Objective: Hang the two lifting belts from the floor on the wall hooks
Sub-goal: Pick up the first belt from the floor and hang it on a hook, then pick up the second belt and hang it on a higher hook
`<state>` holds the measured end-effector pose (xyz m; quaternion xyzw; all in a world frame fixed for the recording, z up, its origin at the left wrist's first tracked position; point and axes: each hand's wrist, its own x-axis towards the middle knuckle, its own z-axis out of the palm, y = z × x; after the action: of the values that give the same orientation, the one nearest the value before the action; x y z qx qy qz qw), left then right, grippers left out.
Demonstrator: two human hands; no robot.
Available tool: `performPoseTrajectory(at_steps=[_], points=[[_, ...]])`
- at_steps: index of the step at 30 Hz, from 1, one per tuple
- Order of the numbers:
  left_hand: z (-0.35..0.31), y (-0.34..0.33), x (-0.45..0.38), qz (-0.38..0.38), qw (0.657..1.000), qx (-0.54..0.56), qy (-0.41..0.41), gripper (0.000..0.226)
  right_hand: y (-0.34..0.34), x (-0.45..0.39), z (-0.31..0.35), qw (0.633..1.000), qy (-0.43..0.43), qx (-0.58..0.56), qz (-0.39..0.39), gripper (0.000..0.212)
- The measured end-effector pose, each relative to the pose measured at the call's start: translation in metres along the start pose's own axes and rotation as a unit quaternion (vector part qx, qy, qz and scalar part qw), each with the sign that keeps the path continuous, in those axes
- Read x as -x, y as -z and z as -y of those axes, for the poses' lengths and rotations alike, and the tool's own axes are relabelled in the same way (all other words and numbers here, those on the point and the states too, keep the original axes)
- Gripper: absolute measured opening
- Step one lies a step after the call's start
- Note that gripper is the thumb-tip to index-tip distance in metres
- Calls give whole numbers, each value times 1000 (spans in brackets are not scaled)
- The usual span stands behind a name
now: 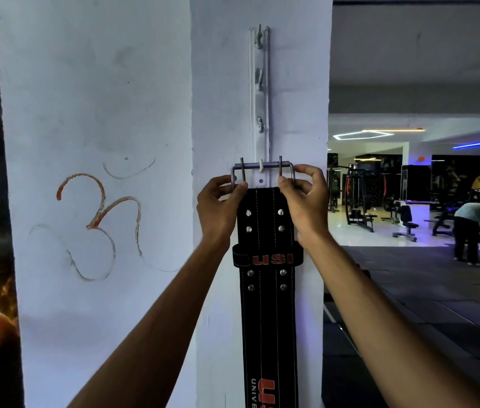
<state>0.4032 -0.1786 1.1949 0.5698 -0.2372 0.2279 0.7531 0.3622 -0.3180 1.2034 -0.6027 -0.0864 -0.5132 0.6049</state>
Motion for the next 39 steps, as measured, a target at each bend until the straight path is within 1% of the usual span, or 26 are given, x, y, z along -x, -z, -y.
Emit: performPoseTrajectory(at_steps=[5,7,10,12,15,17,19,21,23,24,27,29,31,34,36,38,39], points=[[17,14,20,54,998,-17,8,34,22,20,-17,997,-23,-22,74,47],[27,21,30,68,997,-22,17,33,32,32,-27,995,-38,-33,83,46],[37,30,38,79,996,-32,28,28,38,40,-33,992,-63,-58,89,40],[39,34,39,82,995,-37,34,25,38,39,-33,993,-67,-48,84,39],[43,40,46,79,996,-31,37,22,37,50,-32,998,-44,2,48,33],[48,48,57,68,997,-23,38,23,43,73,-32,997,11,79,-8,25],[56,59,76,51,998,-38,25,26,54,106,-35,979,79,176,-60,22],[69,79,112,44,994,-93,19,28,69,150,-47,963,106,239,-67,22],[85,102,153,43,989,-138,24,23,86,199,-63,962,109,247,-36,19],[95,114,173,51,985,-164,35,20,94,224,-71,963,98,252,-4,19],[135,153,251,59,968,-228,83,12,121,318,-95,956,20,279,91,17],[161,181,312,55,954,-266,124,12,139,386,-110,948,-26,293,119,19],[188,218,388,58,931,-290,215,16,157,463,-129,932,-105,305,167,19],[215,291,501,68,879,-320,347,15,173,577,-144,888,-246,314,229,20],[221,340,569,67,836,-352,416,10,179,651,-152,839,-331,323,287,20],[224,385,621,40,798,-375,469,9,176,717,-163,784,-394,320,358,18],[226,402,641,22,781,-384,493,8,176,744,-170,757,-411,321,395,17]])
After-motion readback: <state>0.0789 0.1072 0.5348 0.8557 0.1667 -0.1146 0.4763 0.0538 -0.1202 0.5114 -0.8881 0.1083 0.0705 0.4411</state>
